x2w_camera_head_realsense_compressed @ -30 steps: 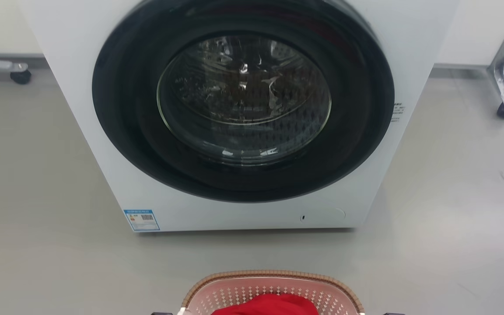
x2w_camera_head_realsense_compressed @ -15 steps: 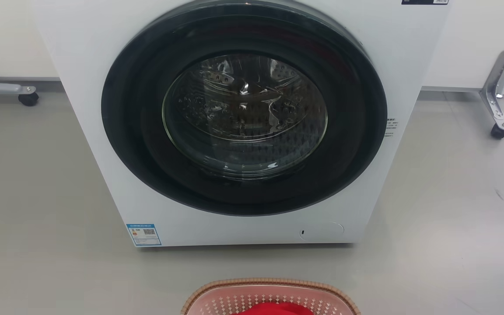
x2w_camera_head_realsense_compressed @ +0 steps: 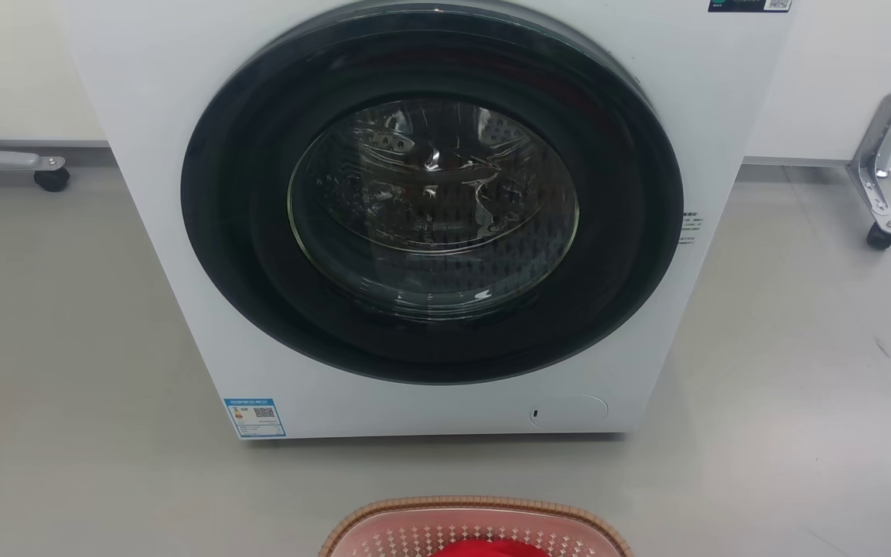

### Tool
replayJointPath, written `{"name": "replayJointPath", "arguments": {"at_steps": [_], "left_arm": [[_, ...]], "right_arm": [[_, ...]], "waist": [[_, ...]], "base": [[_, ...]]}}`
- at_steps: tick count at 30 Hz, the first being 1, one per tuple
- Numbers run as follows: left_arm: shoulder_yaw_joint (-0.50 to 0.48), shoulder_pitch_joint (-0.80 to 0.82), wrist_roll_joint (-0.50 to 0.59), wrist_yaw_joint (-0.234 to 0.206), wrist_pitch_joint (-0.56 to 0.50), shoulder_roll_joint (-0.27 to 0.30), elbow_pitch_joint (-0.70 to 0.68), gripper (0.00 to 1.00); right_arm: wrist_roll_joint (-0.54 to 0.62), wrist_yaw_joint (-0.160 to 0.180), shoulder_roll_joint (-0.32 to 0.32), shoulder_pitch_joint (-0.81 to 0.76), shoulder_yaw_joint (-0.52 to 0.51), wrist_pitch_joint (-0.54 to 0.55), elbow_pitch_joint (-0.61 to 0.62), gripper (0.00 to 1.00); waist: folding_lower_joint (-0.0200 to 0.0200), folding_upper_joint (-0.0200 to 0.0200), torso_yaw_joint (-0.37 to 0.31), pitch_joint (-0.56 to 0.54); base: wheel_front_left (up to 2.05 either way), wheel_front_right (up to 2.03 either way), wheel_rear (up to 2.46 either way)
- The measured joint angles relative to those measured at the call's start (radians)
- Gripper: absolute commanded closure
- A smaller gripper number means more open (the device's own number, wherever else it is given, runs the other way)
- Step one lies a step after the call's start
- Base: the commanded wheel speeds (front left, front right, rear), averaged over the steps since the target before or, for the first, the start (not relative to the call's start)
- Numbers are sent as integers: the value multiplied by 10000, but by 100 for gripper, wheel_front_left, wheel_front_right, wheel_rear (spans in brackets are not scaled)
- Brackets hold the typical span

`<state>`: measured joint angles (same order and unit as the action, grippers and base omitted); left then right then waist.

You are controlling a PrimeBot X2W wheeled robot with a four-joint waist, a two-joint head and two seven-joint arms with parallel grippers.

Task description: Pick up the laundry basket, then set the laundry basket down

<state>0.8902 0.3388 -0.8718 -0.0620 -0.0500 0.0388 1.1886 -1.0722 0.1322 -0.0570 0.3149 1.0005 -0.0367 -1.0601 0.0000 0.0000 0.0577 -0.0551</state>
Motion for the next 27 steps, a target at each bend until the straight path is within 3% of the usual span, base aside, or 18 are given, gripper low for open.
{"name": "replayJointPath", "arguments": {"at_steps": [27], "left_arm": [[169, 28, -113, -84, 82, 2, -8, 100]], "right_arm": [[-602, 0, 2, 322, 368, -255, -169, 100]], "waist": [[0, 1, -41, 392]], "base": [[0, 0, 0]]}}
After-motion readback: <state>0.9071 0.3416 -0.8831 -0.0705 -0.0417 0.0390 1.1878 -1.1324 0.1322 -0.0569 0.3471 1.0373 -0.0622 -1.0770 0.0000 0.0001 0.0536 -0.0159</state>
